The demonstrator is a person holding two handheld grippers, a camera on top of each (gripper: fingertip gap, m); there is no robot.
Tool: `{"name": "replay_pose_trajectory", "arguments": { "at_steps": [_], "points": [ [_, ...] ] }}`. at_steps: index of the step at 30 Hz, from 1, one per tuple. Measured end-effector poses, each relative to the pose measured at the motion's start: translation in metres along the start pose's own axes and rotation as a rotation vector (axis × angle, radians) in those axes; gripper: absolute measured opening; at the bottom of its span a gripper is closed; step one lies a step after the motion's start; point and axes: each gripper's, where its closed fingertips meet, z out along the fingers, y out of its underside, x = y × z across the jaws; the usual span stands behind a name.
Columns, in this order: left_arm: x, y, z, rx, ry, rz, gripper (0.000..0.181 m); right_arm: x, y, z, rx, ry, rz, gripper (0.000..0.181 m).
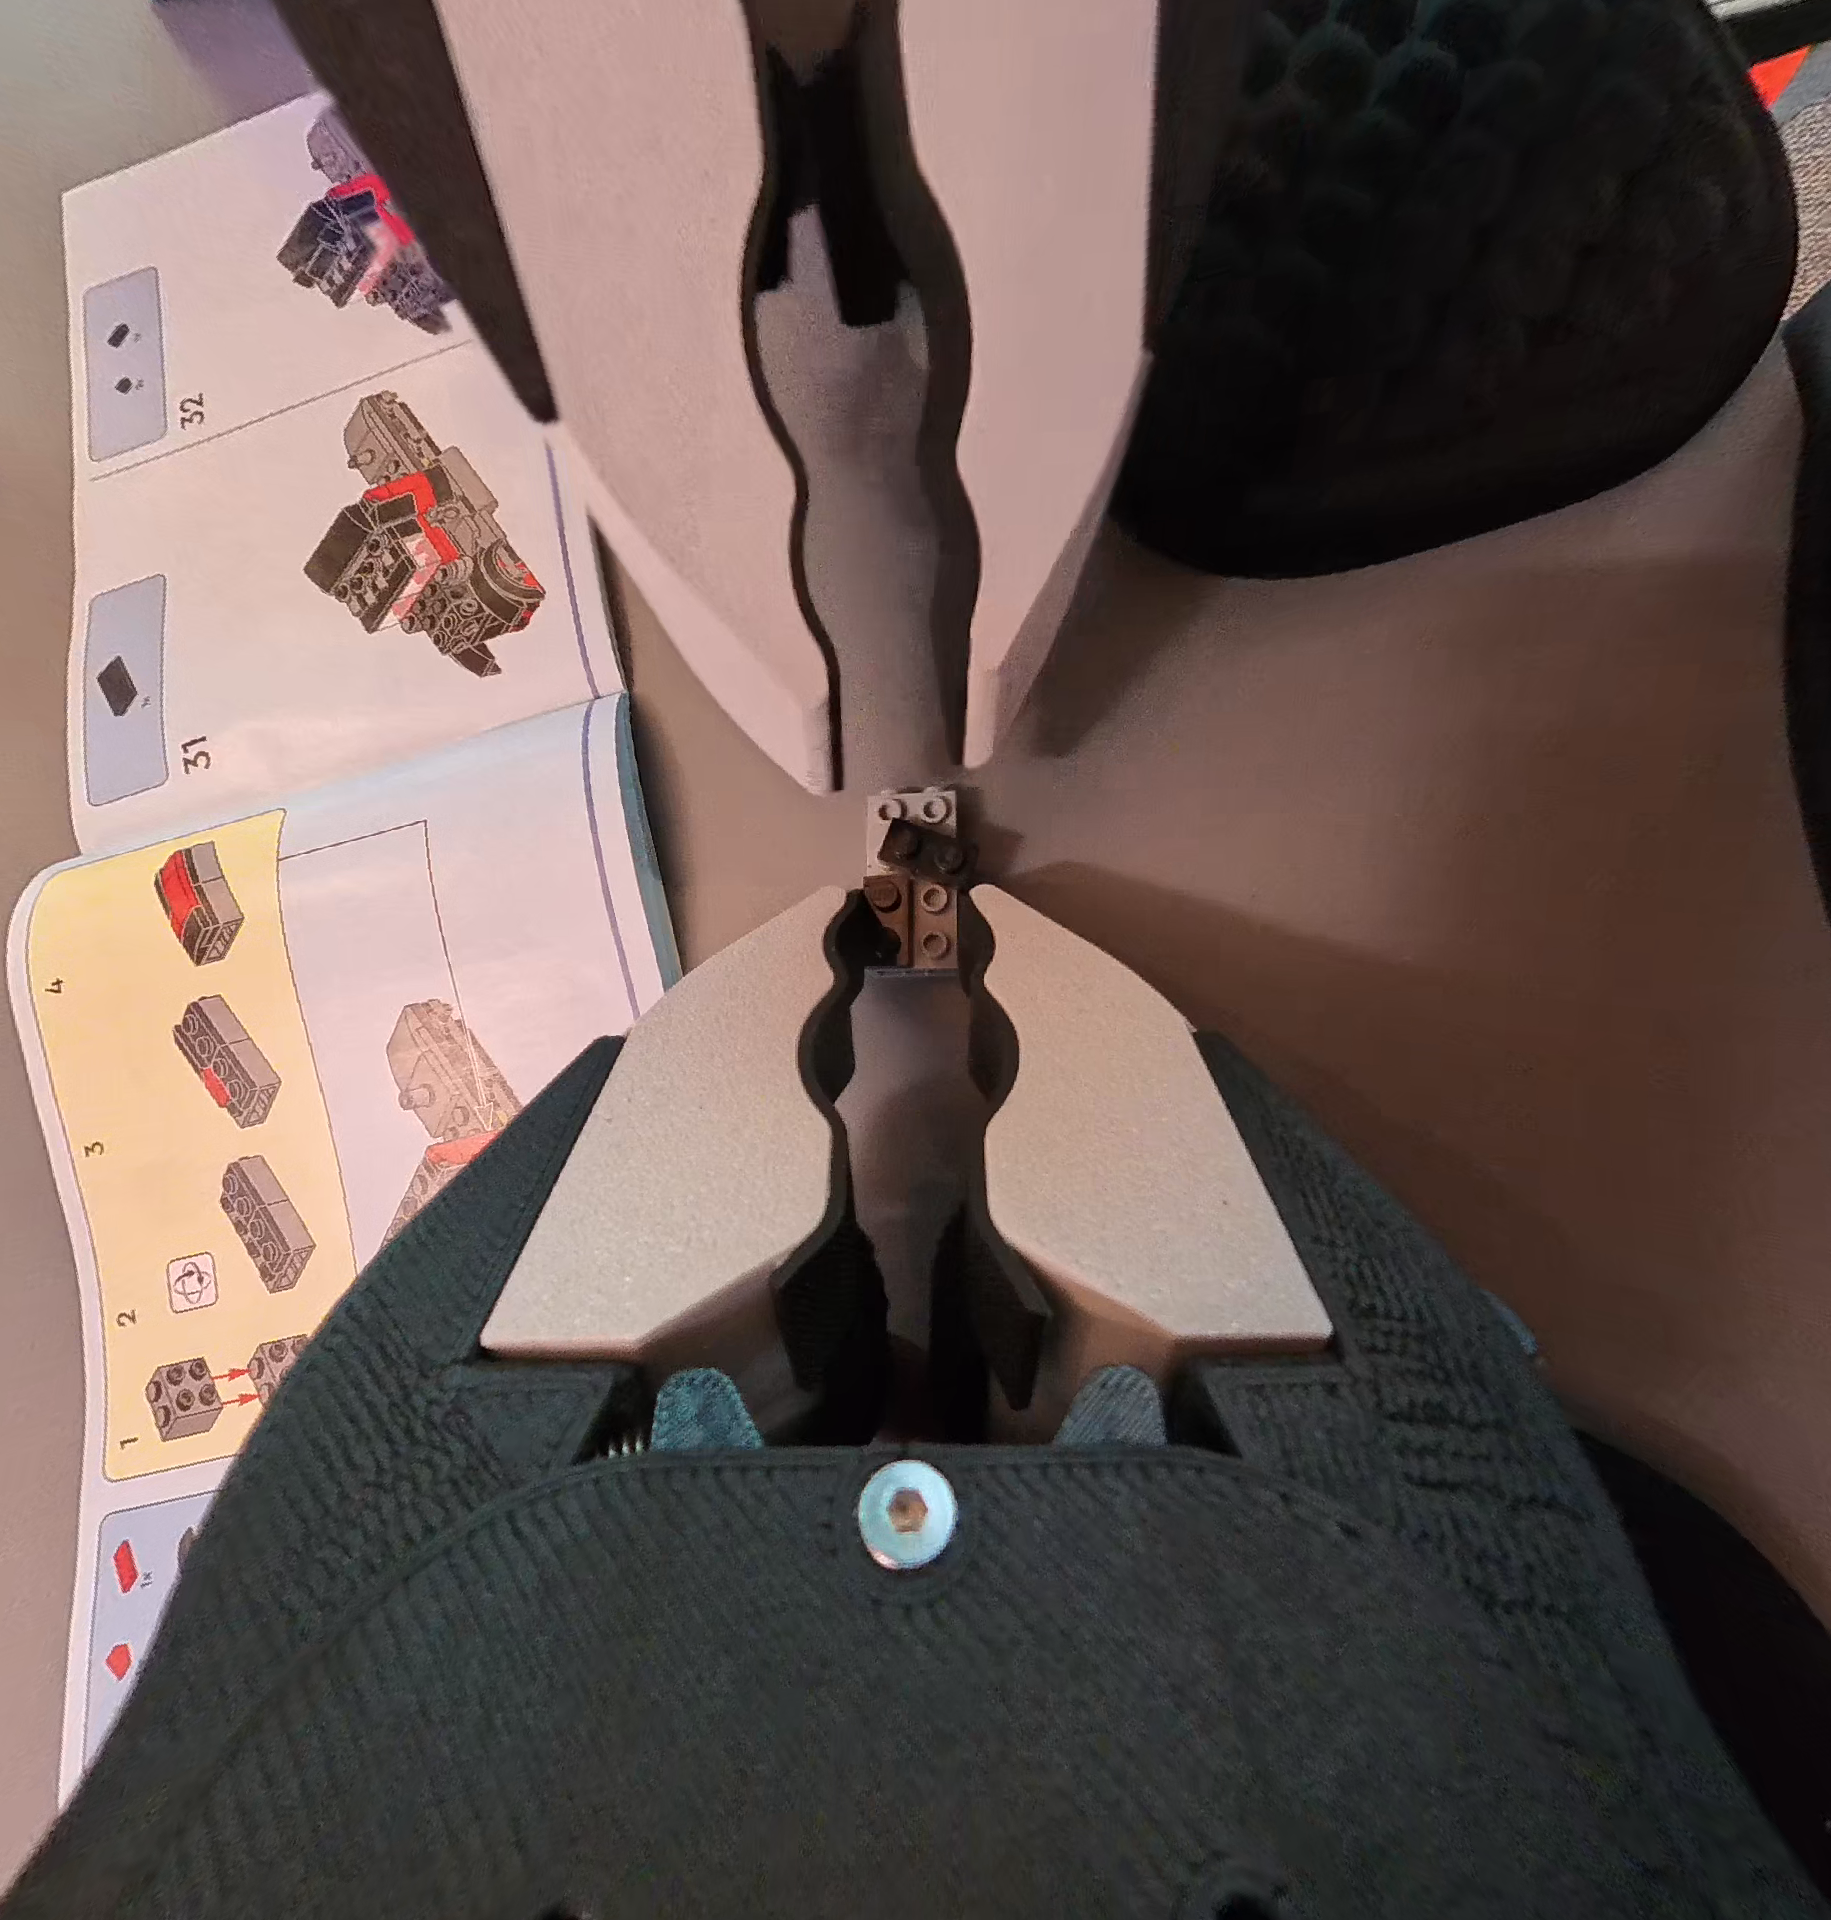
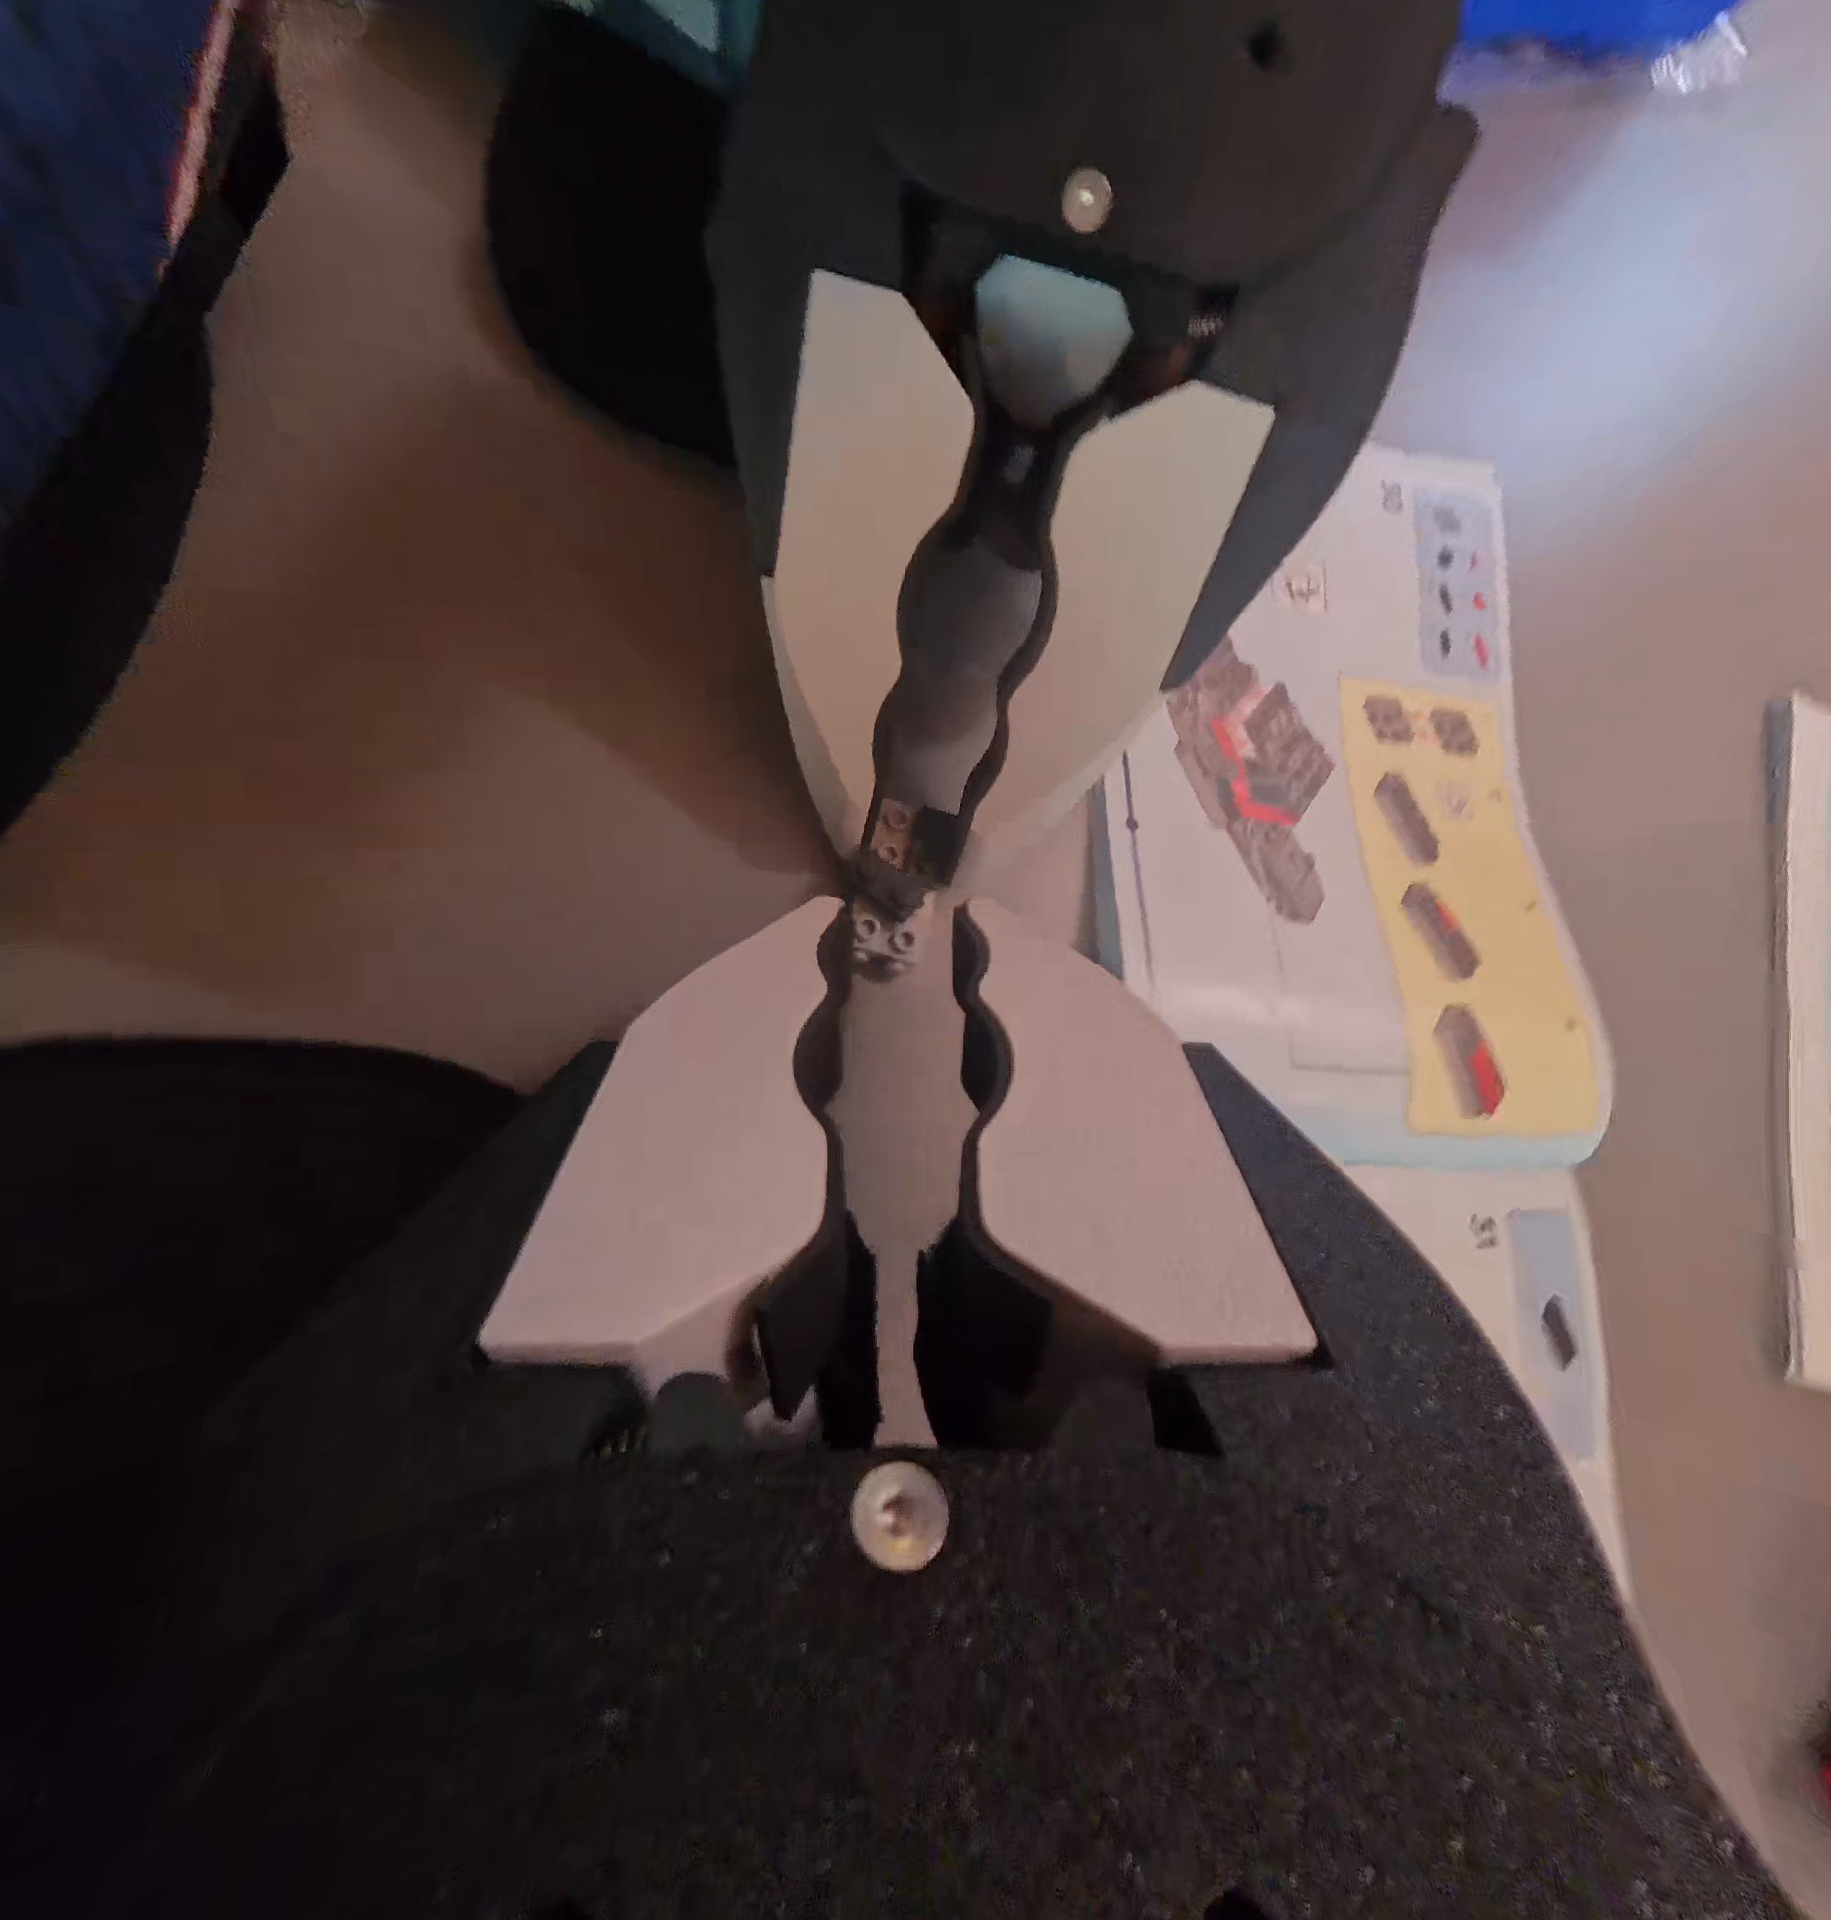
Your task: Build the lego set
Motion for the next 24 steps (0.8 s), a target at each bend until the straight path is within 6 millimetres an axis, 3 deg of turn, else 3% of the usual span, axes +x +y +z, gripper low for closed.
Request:
{"name": "replay_pose_trajectory", "arguments": {
  "at_steps": [4,10,15,24],
  "points": [
    [0.0,0.0,0.0,0.001,-0.001,0.003,0.017,0.0,-0.006,0.001,0.028,-0.198,-0.086,0.015],
    [0.0,0.0,0.0,0.002,0.0,0.002,0.017,-0.003,0.0,0.013,-0.015,-0.335,-0.161,0.013],
    [0.0,0.0,0.0,0.001,0.0,-0.001,0.017,-0.005,0.004,0.014,-0.02,-0.29,-0.127,0.006],
    [-0.002,0.0,0.0,-0.002,-0.015,0.002,0.017,-0.002,0.016,0.005,-0.132,-0.166,0.164,0.005]
  ]
}}
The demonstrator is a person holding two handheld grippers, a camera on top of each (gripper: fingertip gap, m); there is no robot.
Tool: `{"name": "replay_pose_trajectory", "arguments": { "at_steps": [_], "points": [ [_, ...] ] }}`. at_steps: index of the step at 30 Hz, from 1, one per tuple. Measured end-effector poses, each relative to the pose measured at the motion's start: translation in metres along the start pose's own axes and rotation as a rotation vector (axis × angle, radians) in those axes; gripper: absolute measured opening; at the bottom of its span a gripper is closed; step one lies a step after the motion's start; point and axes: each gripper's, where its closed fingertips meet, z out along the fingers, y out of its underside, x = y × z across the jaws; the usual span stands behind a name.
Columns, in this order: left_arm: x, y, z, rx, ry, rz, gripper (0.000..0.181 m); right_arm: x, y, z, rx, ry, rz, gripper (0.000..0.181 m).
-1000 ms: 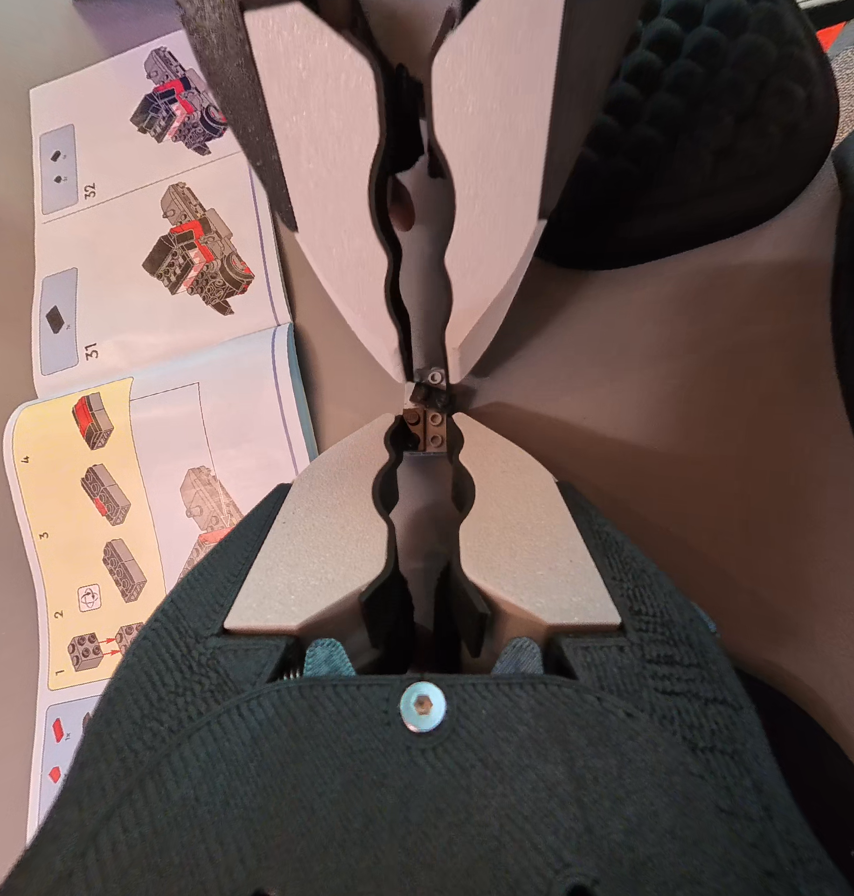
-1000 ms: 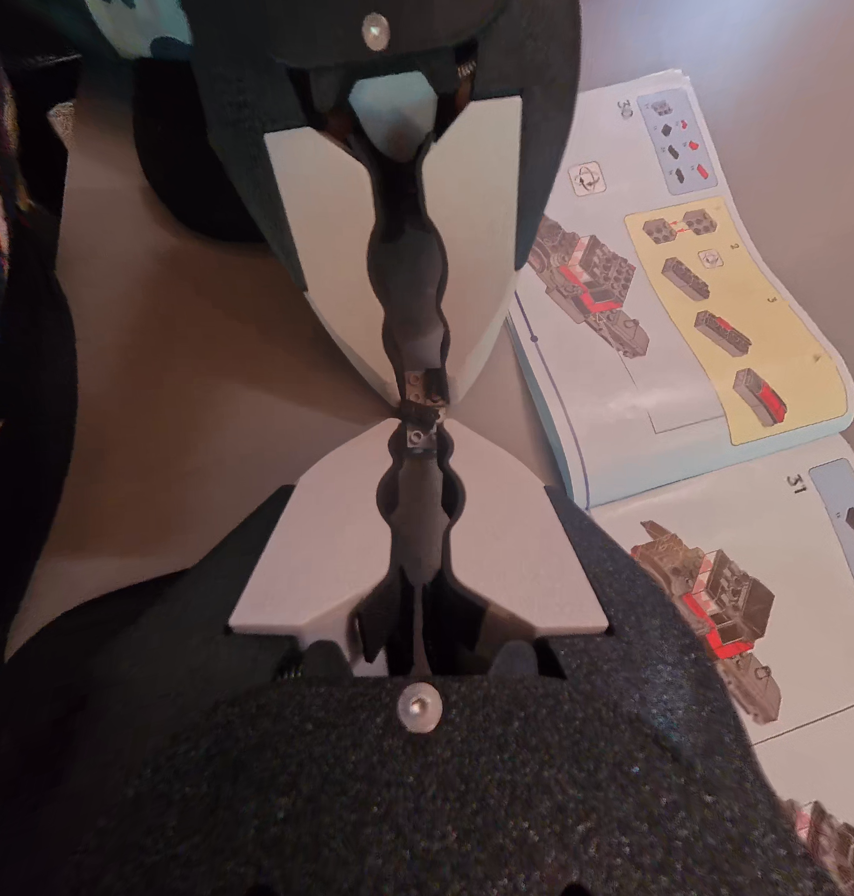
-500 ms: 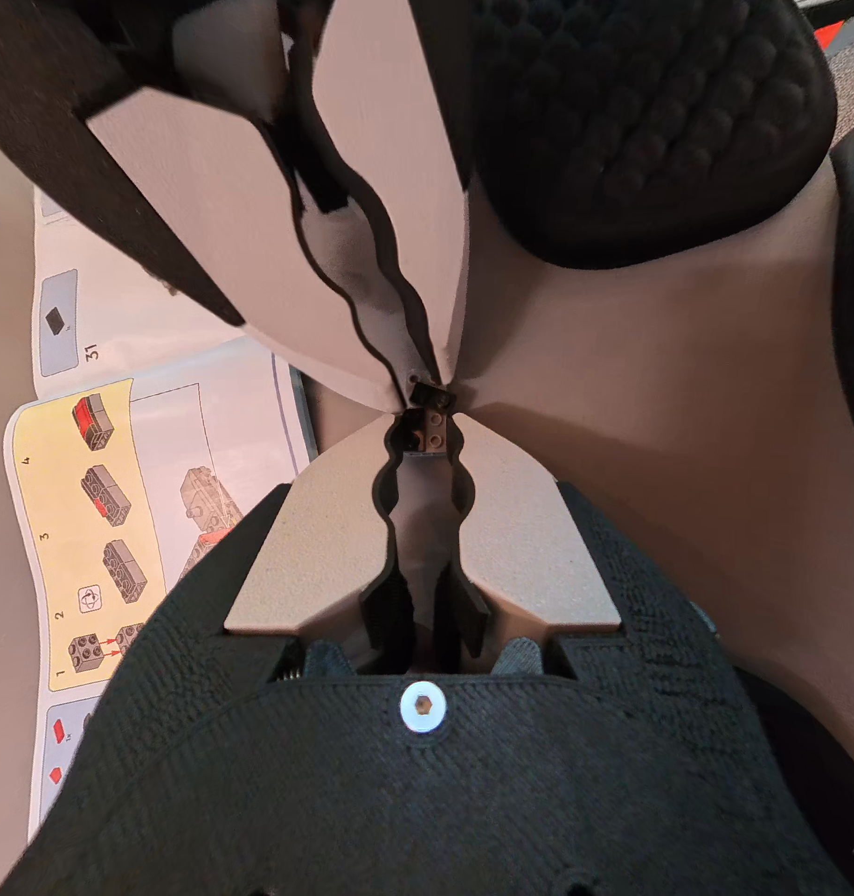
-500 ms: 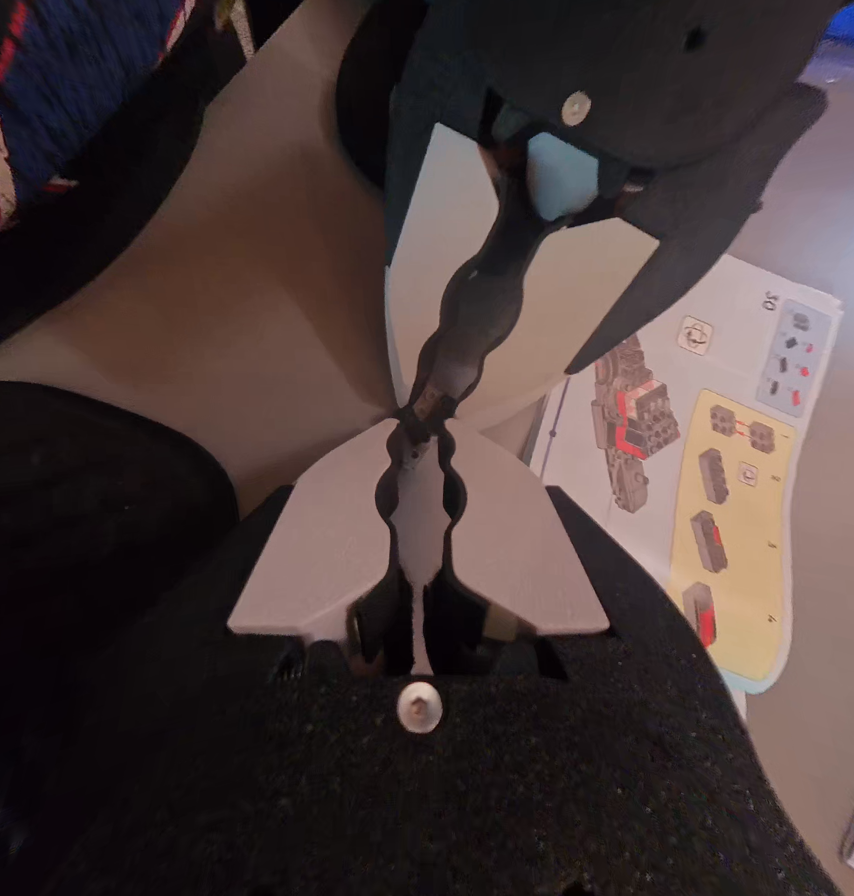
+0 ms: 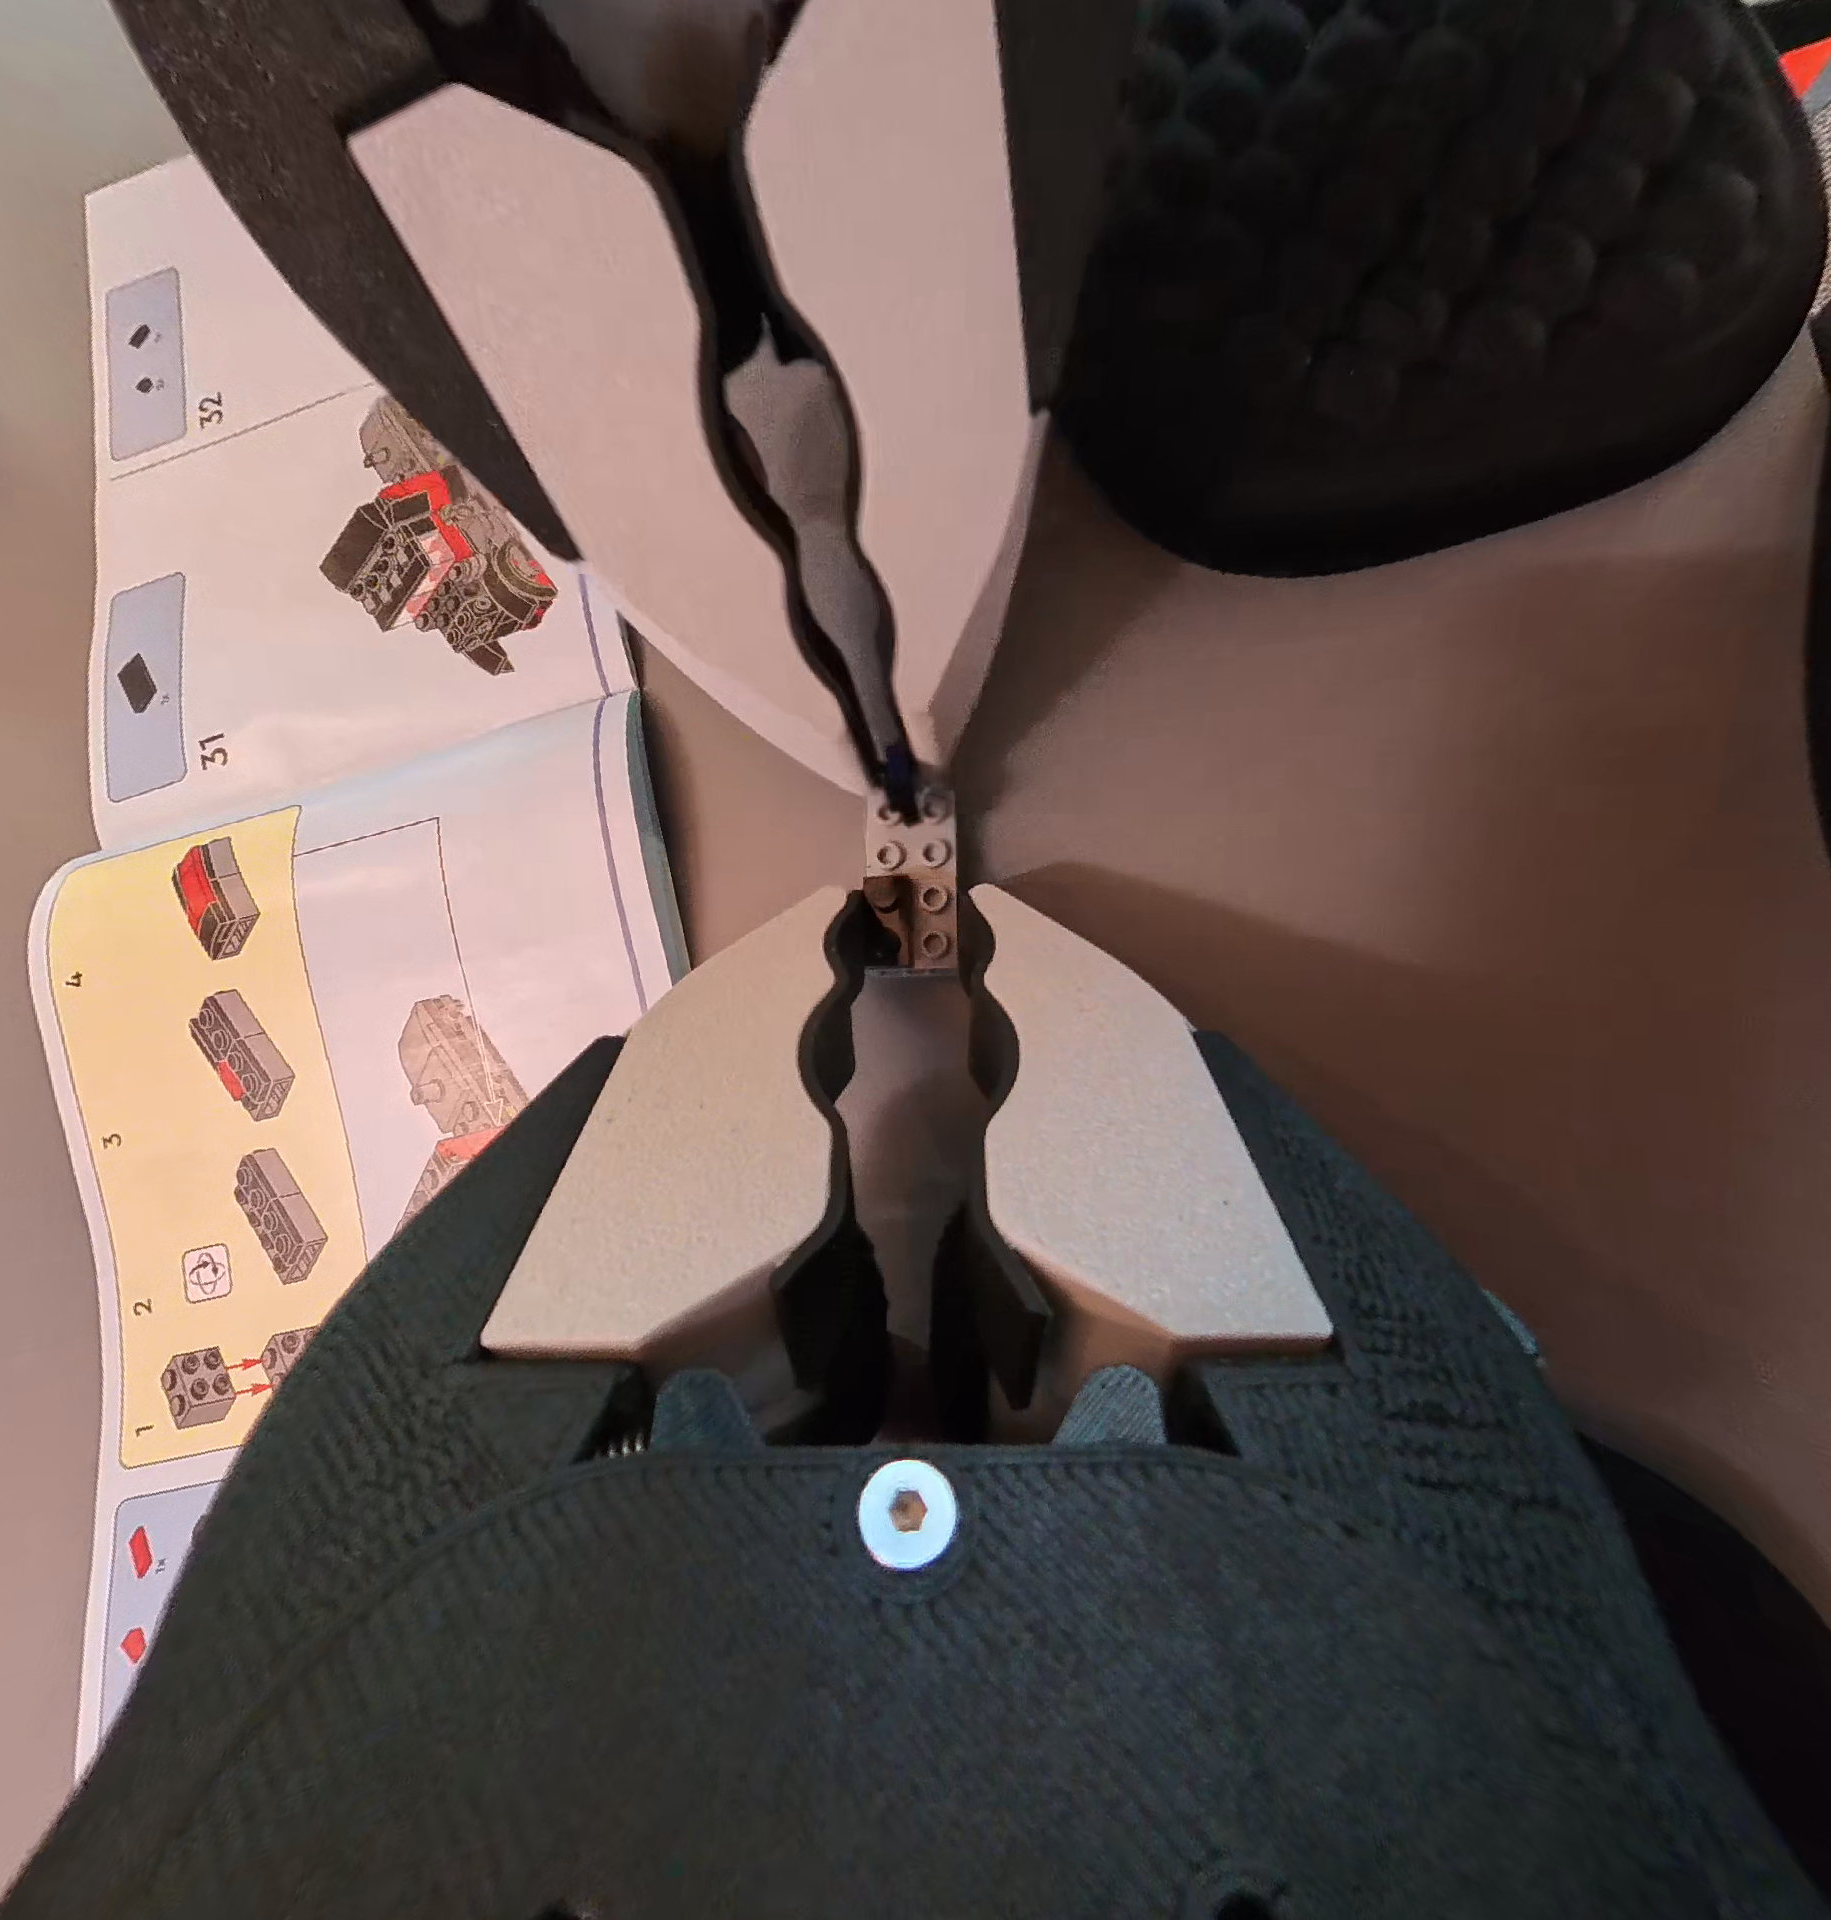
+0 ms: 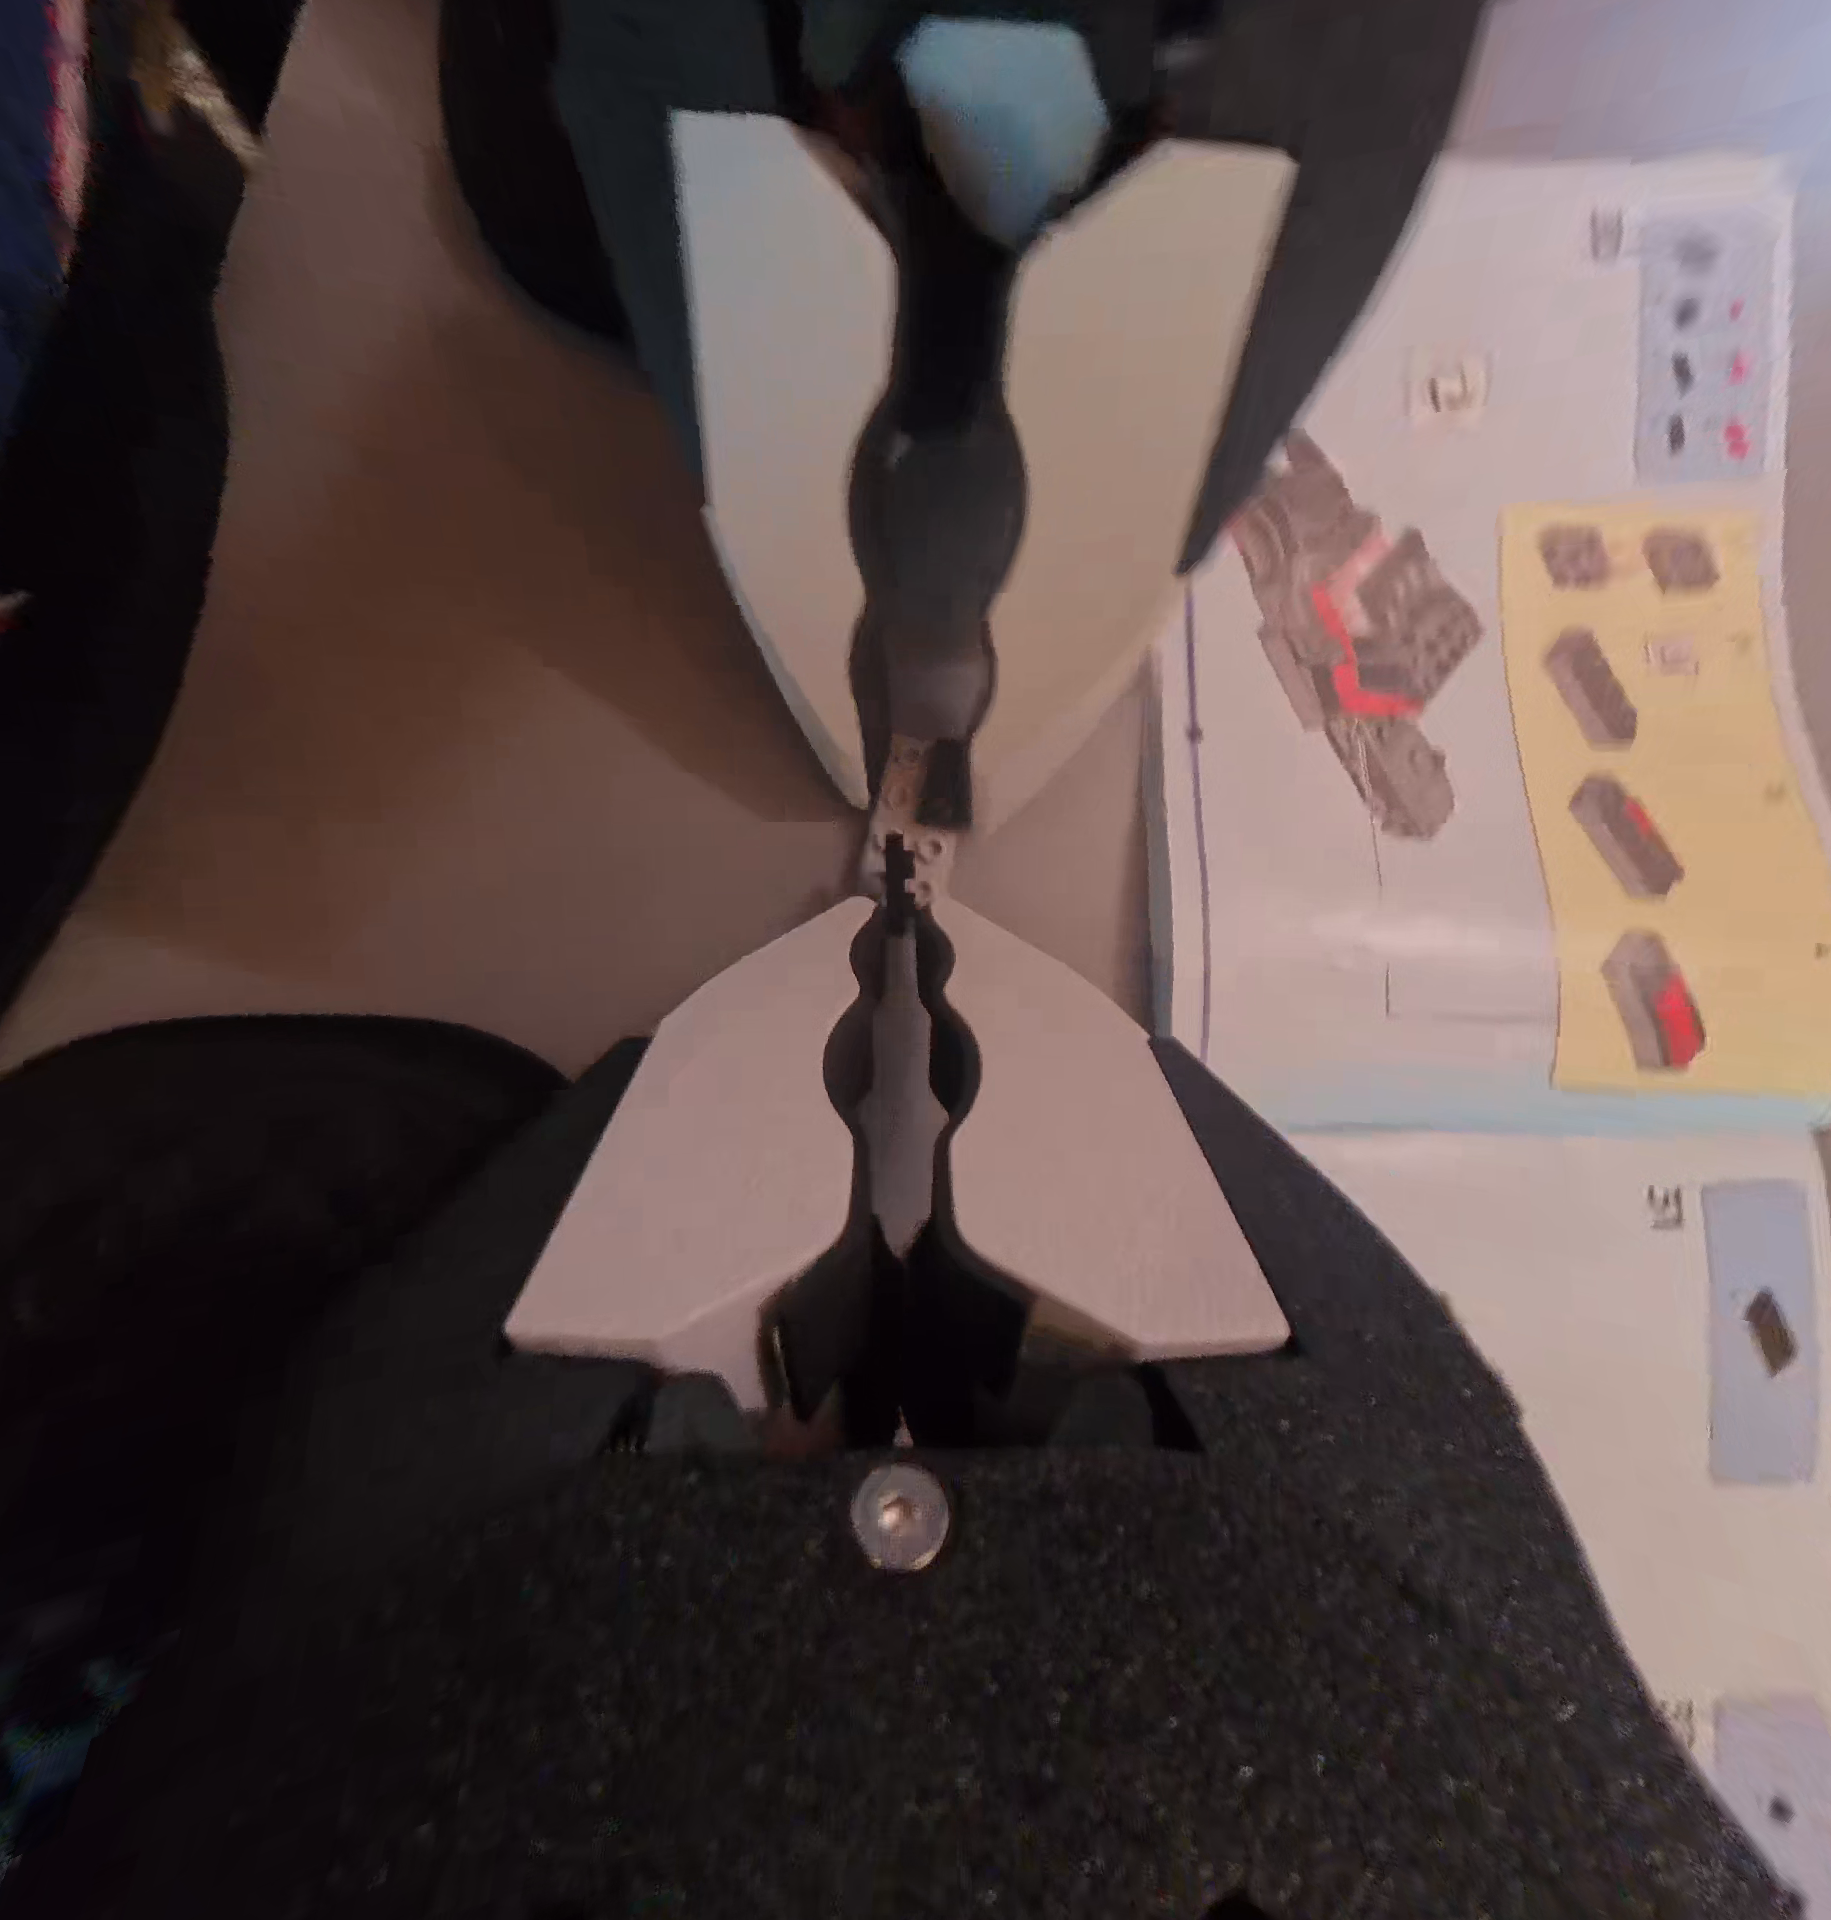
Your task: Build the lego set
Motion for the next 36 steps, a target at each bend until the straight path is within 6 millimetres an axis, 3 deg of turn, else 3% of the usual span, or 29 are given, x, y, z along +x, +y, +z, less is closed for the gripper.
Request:
{"name": "replay_pose_trajectory", "arguments": {
  "at_steps": [4,9,14,31,36],
  "points": [
    [0.0,0.0,0.0,-0.001,-0.005,0.003,0.017,0.013,-0.003,-0.008,0.024,0.128,0.001,0.005],
    [-0.015,0.003,0.0,-0.021,-0.078,-0.084,0.017,0.027,-0.006,-0.017,-0.054,0.549,-0.129,0.005],
    [-0.024,0.005,0.0,-0.035,-0.112,-0.164,0.017,0.038,0.0,-0.022,-0.286,0.818,-0.267,0.005],
    [-0.035,0.006,-0.001,-0.026,-0.07,-0.392,0.017,0.049,-0.001,-0.006,-0.528,0.883,-0.375,0.005],
    [-0.034,0.006,-0.001,-0.026,-0.062,-0.394,0.017,0.045,0.005,-0.001,-0.611,0.82,-0.415,0.011]
  ]
}}
